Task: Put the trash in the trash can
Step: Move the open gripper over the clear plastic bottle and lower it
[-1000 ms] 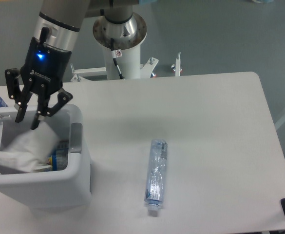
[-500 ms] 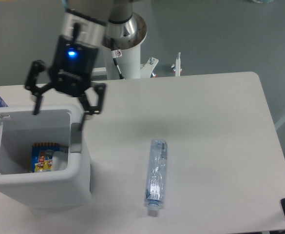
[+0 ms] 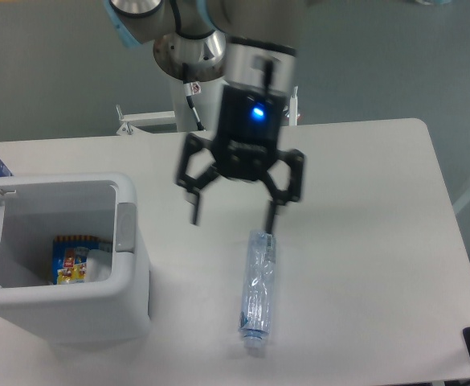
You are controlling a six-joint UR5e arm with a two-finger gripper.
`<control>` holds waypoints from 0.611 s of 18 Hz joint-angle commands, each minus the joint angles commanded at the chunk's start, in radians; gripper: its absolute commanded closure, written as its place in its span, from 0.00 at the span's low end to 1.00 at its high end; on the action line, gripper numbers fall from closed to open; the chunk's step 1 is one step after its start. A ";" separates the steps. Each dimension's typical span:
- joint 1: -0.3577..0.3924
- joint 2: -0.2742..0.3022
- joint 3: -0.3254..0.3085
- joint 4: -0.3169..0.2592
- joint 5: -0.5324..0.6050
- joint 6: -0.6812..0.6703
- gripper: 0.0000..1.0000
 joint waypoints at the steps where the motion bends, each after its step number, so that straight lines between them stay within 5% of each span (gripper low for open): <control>1: 0.000 -0.024 0.003 -0.017 0.015 0.034 0.00; 11: -0.031 -0.198 -0.023 -0.135 0.284 0.371 0.00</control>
